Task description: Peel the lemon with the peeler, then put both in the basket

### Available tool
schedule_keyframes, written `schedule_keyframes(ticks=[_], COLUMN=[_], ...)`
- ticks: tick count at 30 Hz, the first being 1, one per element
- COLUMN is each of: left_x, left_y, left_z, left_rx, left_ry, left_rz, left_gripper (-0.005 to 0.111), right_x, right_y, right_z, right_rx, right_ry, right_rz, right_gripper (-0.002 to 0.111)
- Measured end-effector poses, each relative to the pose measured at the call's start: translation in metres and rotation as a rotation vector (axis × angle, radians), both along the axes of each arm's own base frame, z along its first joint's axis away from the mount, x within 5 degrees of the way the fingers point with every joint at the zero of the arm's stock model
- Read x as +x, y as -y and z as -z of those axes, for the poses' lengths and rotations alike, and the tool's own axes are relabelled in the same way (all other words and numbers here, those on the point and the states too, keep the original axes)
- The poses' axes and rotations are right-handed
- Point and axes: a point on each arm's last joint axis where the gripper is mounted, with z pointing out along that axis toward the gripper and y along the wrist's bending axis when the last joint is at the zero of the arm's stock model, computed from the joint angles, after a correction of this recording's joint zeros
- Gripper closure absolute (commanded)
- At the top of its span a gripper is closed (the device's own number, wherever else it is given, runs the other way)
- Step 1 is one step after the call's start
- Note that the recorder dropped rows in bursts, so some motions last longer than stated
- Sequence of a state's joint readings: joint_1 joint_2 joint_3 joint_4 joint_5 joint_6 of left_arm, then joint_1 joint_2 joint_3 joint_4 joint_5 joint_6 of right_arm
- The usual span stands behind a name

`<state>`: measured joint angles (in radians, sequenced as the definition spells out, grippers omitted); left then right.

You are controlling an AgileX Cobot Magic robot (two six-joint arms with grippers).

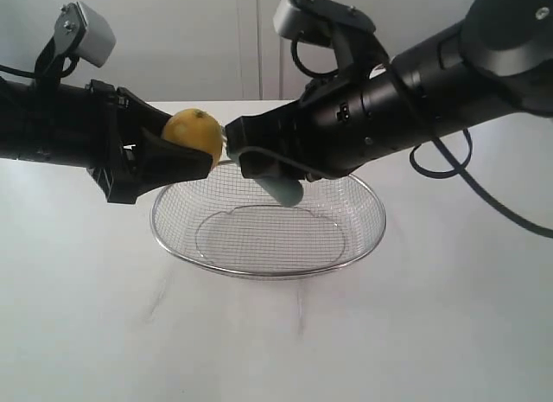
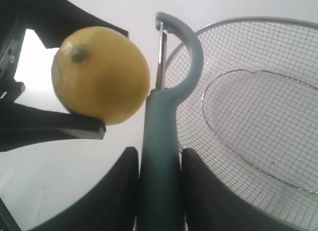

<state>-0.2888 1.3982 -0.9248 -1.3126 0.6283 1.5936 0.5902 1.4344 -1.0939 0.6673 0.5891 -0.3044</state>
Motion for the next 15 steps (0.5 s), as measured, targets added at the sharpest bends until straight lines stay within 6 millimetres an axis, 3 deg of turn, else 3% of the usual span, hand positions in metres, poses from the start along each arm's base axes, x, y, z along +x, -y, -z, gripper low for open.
schedule_keyframes(ticks=[10, 15], left_x=[0.0, 0.0], left_y=[0.0, 0.0], left_z=[0.0, 0.0], left_rx=[-0.001, -0.001], left_ry=[-0.001, -0.001], left_rz=[0.002, 0.002], left_gripper=[0.107, 0.107], right_x=[0.005, 0.005], right_y=[-0.002, -0.001], right_z=[0.005, -0.004], right_rx=[-0.003, 0.011], right_ry=[0.003, 0.03], right_rz=[0.016, 0.015], right_gripper=[0.108, 0.108])
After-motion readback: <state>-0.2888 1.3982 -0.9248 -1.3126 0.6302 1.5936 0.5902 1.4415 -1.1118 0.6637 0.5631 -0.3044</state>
